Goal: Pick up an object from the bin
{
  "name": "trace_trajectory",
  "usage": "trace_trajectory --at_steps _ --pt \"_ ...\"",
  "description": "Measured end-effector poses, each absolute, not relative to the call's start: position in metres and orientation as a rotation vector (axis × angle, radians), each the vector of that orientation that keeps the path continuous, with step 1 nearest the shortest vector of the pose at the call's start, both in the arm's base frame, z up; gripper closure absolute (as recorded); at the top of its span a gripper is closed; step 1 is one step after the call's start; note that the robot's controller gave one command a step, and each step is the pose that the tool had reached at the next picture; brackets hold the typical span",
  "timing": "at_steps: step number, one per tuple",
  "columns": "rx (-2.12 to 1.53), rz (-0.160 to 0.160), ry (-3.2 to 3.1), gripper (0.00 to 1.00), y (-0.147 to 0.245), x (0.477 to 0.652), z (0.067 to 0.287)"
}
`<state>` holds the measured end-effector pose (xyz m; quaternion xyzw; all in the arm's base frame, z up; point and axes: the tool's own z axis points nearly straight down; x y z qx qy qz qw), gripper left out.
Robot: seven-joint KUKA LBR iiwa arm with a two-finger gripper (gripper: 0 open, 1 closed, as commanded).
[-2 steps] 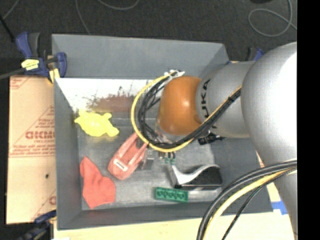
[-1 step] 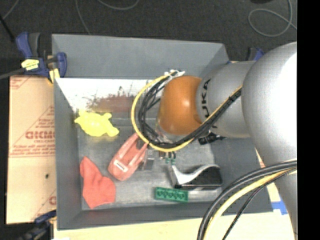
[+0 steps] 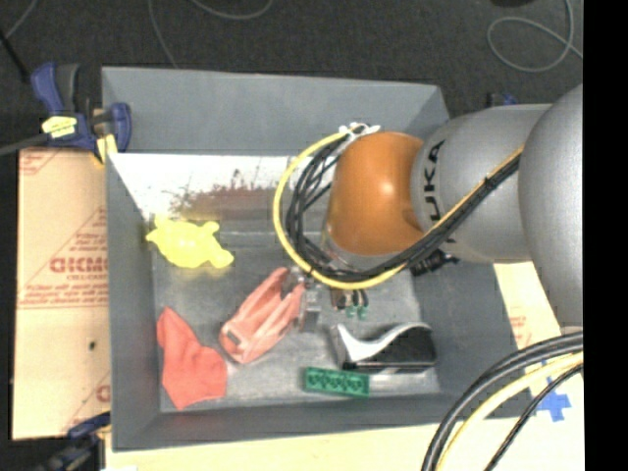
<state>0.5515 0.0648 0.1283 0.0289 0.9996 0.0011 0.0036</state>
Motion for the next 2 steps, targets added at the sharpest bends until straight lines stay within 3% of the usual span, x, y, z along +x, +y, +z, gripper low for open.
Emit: trace_trajectory --at_steps 1,2 --pt "0.120 0.017 3.097 1.00 0.0747 0.5696 0.1697" --pt "0.059 0.008 3.122 1.00 0.0777 0.5757 0.1735"
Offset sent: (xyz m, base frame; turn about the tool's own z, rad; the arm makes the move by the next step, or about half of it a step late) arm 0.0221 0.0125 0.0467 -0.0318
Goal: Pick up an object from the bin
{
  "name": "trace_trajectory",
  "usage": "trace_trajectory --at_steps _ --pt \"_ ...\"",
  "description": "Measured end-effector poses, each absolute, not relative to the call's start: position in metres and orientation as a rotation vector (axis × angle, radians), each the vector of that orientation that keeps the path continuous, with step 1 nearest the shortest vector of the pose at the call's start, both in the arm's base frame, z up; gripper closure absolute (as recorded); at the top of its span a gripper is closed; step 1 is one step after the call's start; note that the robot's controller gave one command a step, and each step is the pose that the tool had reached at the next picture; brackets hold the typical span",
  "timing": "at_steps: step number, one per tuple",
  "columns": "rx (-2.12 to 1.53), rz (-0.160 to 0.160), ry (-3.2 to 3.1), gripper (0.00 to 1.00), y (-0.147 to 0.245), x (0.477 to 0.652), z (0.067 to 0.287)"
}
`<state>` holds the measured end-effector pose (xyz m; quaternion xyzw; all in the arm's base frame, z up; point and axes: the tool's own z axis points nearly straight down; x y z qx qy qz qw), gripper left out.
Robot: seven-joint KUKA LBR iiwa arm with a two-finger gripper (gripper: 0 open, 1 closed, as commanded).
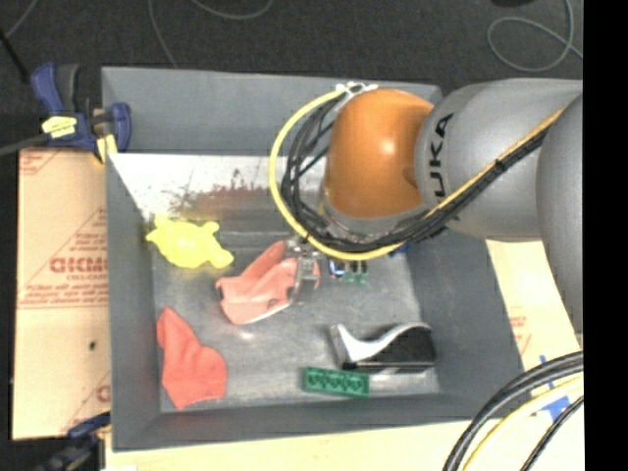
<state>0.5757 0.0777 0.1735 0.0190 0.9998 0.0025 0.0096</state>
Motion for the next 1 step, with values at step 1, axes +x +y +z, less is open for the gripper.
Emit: trace_trajectory --at_steps 1 --pt "0.228 0.013 3.109 1.00 0.0784 0.5628 0.3727"
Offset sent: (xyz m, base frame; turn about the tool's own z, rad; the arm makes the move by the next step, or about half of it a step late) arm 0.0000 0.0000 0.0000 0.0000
